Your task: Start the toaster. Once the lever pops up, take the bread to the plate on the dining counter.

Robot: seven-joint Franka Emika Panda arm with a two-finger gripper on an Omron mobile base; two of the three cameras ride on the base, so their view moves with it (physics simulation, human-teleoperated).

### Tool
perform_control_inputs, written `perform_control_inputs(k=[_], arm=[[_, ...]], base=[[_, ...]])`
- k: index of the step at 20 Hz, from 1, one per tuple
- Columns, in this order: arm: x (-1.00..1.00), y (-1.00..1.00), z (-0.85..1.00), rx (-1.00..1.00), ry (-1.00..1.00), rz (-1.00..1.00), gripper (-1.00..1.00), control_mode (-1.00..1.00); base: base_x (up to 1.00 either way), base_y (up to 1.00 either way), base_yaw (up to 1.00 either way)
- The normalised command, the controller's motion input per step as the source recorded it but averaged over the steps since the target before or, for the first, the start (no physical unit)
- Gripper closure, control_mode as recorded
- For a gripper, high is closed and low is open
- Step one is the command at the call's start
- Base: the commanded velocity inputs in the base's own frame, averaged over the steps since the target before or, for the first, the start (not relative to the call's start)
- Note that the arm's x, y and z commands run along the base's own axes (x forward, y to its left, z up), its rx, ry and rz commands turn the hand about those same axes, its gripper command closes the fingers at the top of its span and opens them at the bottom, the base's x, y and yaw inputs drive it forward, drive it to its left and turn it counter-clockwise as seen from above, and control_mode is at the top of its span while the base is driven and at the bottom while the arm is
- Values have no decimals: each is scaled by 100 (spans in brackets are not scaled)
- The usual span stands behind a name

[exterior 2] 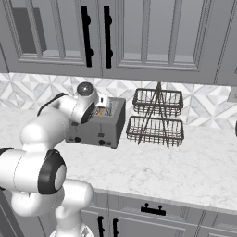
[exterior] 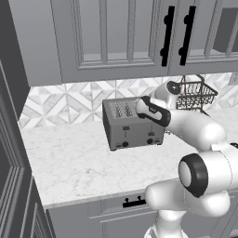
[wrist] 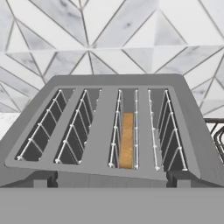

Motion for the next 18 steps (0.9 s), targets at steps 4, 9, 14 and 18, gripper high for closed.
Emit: perform_control_inputs(k=[4, 9, 14, 18], arm=[[1, -5, -6, 0, 0, -2, -100, -100], [4, 0, -2, 0, -1, 0, -100, -100], [6, 0, -1, 0, -1, 0, -100, -100], [3, 0, -2, 0, 0, 0, -100, -100]], base=[[0, 0, 0], [0, 0, 0], [0, 0, 0], [0, 0, 0]])
